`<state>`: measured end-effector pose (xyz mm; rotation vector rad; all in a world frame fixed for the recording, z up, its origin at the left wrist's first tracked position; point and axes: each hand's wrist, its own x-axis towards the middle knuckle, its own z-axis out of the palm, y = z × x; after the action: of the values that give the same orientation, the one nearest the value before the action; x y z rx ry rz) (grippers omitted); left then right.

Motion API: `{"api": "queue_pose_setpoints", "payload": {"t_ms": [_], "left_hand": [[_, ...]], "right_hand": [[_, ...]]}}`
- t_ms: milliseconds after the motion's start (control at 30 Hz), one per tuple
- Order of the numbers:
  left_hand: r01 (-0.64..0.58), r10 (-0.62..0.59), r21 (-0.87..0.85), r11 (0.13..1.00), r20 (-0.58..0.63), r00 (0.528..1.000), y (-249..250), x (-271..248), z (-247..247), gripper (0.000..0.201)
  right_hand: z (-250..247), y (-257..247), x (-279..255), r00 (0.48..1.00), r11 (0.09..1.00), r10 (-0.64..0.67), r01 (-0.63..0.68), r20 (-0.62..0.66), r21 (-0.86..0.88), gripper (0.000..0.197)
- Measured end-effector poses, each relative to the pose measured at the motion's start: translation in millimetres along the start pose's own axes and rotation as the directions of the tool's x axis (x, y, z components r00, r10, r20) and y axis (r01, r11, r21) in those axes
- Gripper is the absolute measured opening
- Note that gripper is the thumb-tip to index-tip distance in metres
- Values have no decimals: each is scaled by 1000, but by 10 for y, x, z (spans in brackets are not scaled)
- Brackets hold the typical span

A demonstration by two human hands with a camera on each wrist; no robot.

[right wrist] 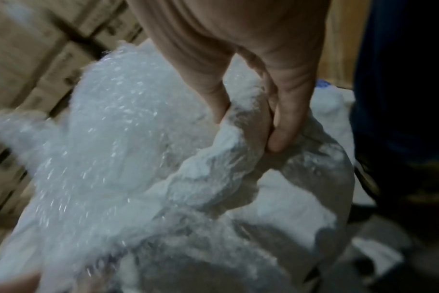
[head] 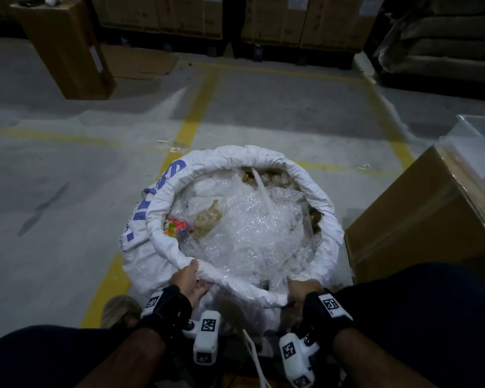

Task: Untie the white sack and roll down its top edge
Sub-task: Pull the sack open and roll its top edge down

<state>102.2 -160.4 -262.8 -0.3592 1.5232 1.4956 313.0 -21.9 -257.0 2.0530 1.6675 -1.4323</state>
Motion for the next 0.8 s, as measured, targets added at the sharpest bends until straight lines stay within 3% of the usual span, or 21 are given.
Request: {"api": "queue_pose_setpoints", "payload": {"t_ms": [67, 133, 200, 267, 300, 400, 533, 600, 667, 733, 800], "left_hand": [[-1, 4, -77, 997, 40, 999, -3, -37, 29, 45], [1, 19, -163, 987, 116, 993, 31, -55, 39, 52], [-1, 44, -265, 964, 157, 987, 82, 0, 14, 56], [0, 67, -373, 928, 168, 984, 157, 70, -20, 57], [13, 64, -395, 919, 181, 981, 199, 90, -35, 57], [4, 86, -380, 925, 222, 971, 236, 87, -65, 53], [-40, 91, -195, 980, 259, 962, 120, 56, -92, 47], [4, 8, -52, 999, 242, 970, 57, 48, -104, 57], [61, -71, 62, 996, 167, 983, -84, 293, -245, 79], [78, -90, 136, 988, 89, 992, -235, 630, -407, 93], [115, -129, 151, 982, 89, 988, -230, 676, -427, 100]], "right_hand": [[31, 100, 171, 997, 962, 51, -62, 49, 266, 39], [74, 179, 214, 996, 836, 55, -84, 70, 542, 25], [133, 175, 214, 994, 616, -19, -73, 108, 784, 18], [149, 85, 152, 958, 333, -219, -107, 187, 937, 29], [143, 32, 110, 935, 278, -287, -128, 209, 952, 35], [94, 7, 56, 897, 352, -329, -172, 294, 920, 28], [105, 127, 166, 946, 547, -99, -206, 308, 811, 25], [48, 141, 167, 949, 716, 10, -227, 316, 660, 23], [-77, 104, 90, 929, 832, 81, -263, 360, 489, 10], [-297, 68, 74, 957, 937, 88, -174, 278, 302, 8], [-549, -16, 58, 999, 999, 33, -33, -2, -5, 16]]}}
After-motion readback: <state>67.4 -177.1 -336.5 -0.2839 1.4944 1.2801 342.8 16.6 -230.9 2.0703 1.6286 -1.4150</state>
